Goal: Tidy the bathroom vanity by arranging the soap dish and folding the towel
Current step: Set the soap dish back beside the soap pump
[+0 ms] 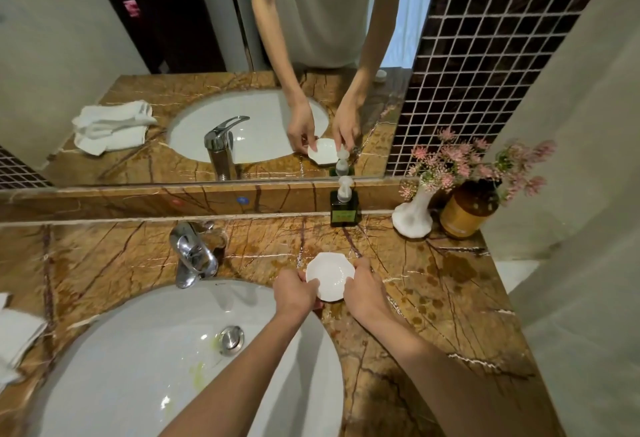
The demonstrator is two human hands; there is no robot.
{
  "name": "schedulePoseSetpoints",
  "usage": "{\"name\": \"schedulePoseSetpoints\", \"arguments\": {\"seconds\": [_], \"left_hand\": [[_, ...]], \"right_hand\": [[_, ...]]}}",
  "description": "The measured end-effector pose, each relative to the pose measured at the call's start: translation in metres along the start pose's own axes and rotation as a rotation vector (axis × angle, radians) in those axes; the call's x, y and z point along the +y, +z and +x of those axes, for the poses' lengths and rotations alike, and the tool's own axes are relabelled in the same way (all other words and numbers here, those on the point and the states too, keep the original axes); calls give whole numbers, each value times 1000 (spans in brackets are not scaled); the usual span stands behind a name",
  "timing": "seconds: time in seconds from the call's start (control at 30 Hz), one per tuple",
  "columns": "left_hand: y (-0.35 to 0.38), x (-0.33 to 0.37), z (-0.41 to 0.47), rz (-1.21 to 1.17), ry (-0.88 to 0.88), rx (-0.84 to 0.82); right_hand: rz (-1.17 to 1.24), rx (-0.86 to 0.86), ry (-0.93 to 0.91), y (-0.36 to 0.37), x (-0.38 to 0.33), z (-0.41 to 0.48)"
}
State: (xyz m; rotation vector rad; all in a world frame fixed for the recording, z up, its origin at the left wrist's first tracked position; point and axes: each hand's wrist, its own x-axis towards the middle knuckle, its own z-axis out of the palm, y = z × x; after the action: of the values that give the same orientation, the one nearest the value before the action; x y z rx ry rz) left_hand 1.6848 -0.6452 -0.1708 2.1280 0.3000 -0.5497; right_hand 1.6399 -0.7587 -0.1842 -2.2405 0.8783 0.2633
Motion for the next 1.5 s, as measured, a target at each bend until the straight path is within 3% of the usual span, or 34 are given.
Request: {"name": "schedulePoseSetpoints", "arguments": {"seconds": [0.63, 0.7, 0.8, 0.93, 1.13, 1.5], "left_hand": [[-12, -13, -7, -1, 130, -45], [-18, -18, -11, 66, 231, -11], [-29, -30, -21, 330, 532, 43], [-33, -43, -33, 632, 778, -44], [-26, -61, -66, 872, 870, -129], [18, -65, -182, 883, 1005, -120]], "right_hand": [[87, 97, -31, 3, 6, -15], [81, 136, -60, 4, 10, -26], [19, 187, -143, 5, 21, -46], [-110, 225, -255, 2, 34, -68], [-307, 174, -362, -12, 58, -107], [-334, 190, -384, -57, 136, -203]]}}
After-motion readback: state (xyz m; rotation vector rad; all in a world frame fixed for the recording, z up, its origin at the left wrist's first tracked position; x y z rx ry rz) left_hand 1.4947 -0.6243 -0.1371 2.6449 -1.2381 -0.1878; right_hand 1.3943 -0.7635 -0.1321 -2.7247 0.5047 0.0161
